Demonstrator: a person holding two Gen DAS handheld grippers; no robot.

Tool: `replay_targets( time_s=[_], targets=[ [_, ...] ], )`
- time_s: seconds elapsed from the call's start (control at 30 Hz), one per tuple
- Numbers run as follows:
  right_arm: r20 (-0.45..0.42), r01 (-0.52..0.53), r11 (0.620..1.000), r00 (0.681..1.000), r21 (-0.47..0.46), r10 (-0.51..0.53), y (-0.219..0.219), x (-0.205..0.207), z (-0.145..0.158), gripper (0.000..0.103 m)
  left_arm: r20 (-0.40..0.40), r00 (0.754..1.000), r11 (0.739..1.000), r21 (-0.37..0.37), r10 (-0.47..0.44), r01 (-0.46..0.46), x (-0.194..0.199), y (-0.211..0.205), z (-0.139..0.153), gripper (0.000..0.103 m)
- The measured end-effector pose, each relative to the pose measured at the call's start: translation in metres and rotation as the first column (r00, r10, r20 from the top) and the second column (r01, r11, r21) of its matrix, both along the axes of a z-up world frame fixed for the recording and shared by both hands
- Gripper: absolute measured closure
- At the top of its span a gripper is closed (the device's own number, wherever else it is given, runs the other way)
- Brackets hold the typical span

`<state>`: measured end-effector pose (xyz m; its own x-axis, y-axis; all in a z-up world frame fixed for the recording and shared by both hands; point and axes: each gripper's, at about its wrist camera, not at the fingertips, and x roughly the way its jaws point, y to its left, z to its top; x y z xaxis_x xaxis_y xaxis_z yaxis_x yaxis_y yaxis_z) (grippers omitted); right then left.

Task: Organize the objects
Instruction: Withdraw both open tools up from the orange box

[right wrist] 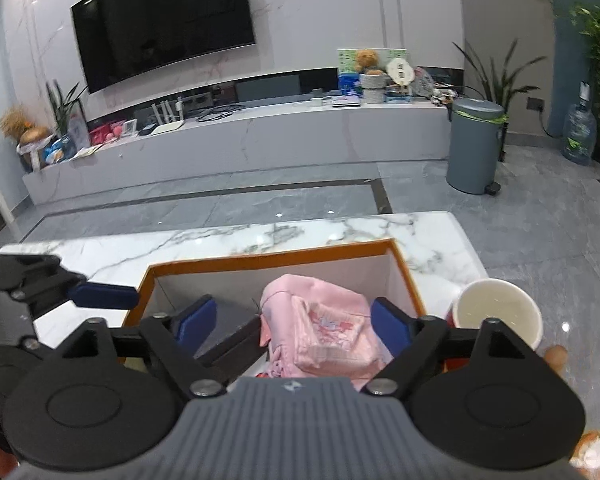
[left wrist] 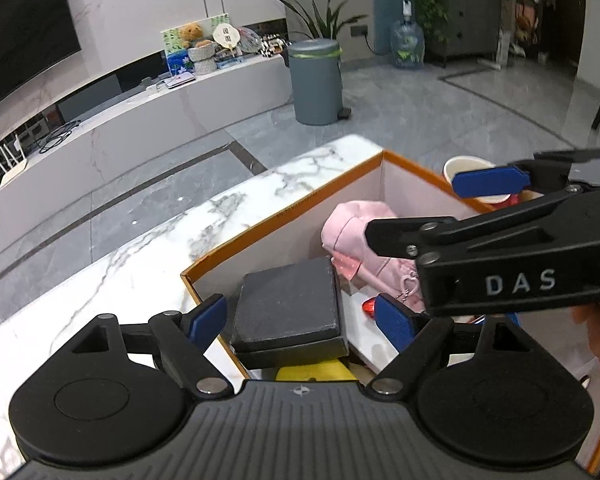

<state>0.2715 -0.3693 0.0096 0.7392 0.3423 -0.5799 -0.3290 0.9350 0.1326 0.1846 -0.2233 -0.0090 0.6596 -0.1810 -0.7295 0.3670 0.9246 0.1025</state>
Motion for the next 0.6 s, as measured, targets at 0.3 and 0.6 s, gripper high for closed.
replay_targets(
  time_s=[0.3, 0.6],
  targets=[
    [-0.007, 0.026, 0.999, 1.0, -0.027, -0.026, -0.01, -0.021, 0.012, 0.013, 0.014, 0.998, 0.995, -0.09, 0.054, -0.053, -0.026, 0.006, 0.015, 0.006],
    [0.016, 0.05, 0.992, 0.999, -0.117, -0.048, -0.005, -0.061, 0.022, 0.01, -0.046, 0.993, 0.983, -0.147, 0.107, -0.112, -0.061, 0.011, 0.02, 0.006]
  ],
)
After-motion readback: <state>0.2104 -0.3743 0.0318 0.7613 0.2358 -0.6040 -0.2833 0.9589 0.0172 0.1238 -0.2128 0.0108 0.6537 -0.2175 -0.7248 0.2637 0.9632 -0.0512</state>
